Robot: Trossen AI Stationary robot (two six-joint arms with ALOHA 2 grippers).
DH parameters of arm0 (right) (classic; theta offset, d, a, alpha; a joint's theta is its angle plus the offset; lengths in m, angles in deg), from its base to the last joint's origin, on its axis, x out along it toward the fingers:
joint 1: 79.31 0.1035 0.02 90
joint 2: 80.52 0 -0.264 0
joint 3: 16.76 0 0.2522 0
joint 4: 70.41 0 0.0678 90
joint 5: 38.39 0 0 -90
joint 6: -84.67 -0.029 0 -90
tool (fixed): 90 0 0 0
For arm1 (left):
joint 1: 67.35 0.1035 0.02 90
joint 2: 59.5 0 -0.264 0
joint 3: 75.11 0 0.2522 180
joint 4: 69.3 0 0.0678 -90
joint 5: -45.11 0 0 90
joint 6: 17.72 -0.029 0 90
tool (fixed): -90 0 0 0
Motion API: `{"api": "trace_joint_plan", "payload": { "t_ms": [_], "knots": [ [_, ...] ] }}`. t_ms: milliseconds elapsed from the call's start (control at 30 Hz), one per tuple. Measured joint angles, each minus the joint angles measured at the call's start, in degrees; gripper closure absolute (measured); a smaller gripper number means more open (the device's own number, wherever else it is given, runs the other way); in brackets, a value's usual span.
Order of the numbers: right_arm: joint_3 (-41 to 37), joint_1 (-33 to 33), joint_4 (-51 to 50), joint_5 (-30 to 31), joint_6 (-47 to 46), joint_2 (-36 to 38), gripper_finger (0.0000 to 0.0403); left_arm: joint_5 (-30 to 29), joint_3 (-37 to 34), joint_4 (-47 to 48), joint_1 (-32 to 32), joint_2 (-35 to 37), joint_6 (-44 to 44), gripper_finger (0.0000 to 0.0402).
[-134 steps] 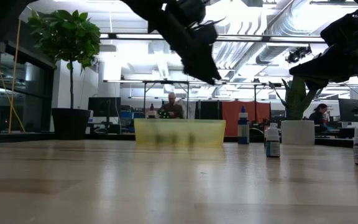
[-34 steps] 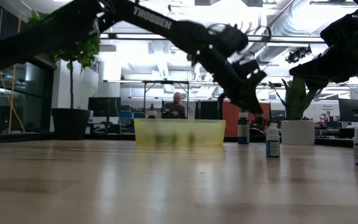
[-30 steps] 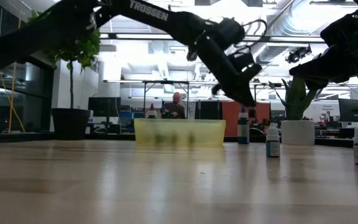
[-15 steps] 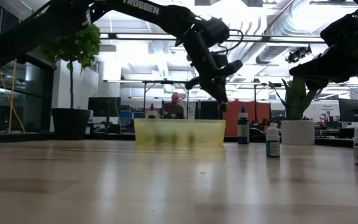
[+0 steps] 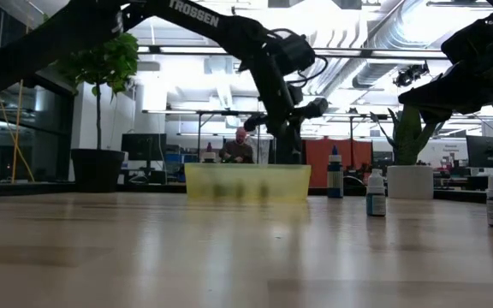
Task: Pick & Place food coloring
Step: Put the small green food coloring bottle into the yellow container
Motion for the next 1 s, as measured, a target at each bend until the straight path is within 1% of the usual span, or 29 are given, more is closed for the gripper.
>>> {"api": "trace_joint_plan", "payload": {
  "t_ms": [200,333,433,533,733,1000],
  "knots": [
    [0.0,0.0,0.0,0.0,0.0,0.0,0.0402,-2.8,-4.9,-5.2,0.0,1.1,3.2,0.0374],
    [0.0,0.0,0.0,0.0,0.0,0.0,0.0402,-4.4,-6.6,-5.1,0.0,1.1,6.8,0.0374],
    [0.0,0.0,0.0,0.0,0.0,0.0,0.0402,-5.0,-8.0,-6.9,-0.4,1.2,7.8,0.0374],
    [0.0,0.0,0.0,0.0,0.0,0.0,0.0402,-4.9,-10.0,-8.3,-0.9,1.1,7.7,0.0374],
    [0.0,0.0,0.0,0.0,0.0,0.0,0.0402,-4.9,-11.6,-8.6,-1.2,1.1,7.8,0.0374],
    [0.0,0.0,0.0,0.0,0.0,0.0,0.0402,-4.1,-13.8,-8.9,-1.3,1.0,10.5,0.0374]
  ]
}}
